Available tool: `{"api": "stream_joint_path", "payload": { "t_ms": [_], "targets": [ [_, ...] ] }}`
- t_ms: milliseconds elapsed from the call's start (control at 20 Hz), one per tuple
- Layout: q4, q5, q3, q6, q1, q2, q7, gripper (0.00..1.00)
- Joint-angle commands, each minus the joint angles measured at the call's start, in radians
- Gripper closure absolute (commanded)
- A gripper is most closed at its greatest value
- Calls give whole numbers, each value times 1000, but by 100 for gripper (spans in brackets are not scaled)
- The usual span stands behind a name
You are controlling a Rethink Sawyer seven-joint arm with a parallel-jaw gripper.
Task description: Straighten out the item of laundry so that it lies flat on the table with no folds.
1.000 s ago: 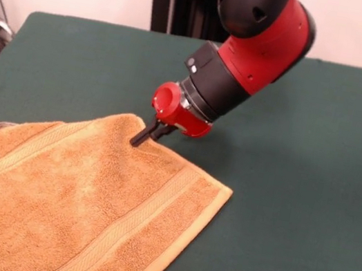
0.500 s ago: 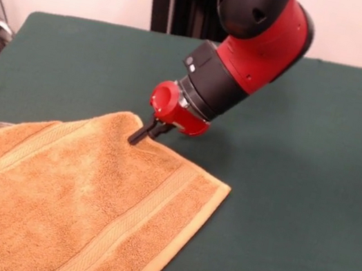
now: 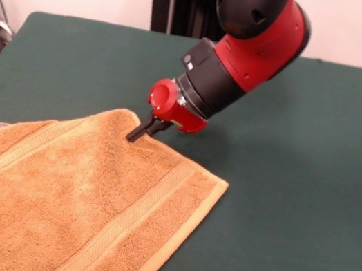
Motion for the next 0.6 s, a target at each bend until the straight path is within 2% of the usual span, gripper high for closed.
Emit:
{"api": "stream_joint_path", "payload": {
  "t_ms": [50,200,300,450,600],
  "targets": [
    [152,2,228,9,-43,5,-127,100],
    [201,16,308,33,-91,-50,-201,100],
    [265,43,392,63,-148,-120,-257,100],
    [396,110,594,170,-295,-247,-401,100],
    [478,173,755,290,-413,-309,-480,100]
  ]
}}
